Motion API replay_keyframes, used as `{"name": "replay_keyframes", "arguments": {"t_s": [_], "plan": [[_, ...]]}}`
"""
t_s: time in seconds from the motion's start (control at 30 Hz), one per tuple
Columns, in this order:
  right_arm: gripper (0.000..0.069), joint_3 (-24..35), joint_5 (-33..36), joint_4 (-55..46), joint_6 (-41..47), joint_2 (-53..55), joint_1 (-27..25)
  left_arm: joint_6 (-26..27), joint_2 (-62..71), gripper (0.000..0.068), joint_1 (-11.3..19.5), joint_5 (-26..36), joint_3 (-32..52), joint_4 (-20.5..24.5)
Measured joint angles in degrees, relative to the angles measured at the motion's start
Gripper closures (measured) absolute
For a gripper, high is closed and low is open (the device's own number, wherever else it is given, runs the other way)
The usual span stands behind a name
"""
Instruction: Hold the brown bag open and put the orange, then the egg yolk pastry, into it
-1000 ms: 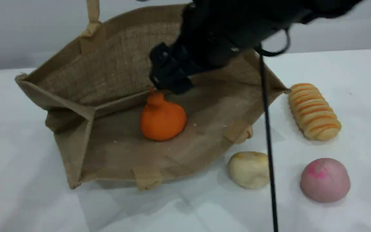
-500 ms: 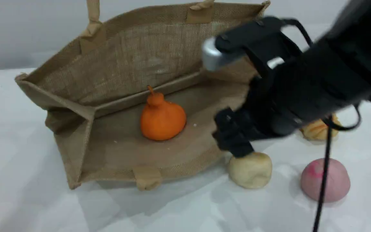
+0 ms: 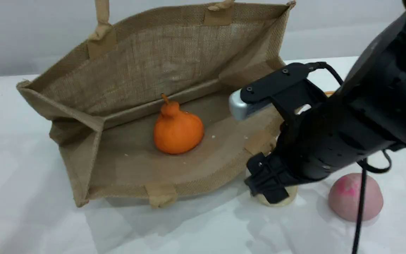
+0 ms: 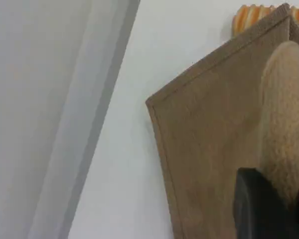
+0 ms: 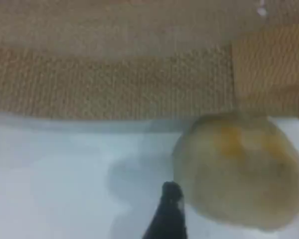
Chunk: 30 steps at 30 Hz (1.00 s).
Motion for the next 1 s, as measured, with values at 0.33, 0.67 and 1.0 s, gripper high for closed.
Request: {"name": "replay_keyframes", "arguments": {"t_s": [0.33,0.67,1.0], "plan": [[0.0106,-3.2,0.2,-0.6,0.0,3.7,0.0,-1.0,0.0,0.0594,0.0,0.0,0.0,-0.3],[0.0123,-4.1,-1.9,-1.5,0.1,5.3,0.0,-1.0,0.0,0.0594,0.0,0.0,0.0,-0.3],[0.0247,-4.1,-1.5,-1.5,0.0,5.3,0.0,-1.1,0.0,0.0594,0.0,0.0,0.0,-0.3]]}}
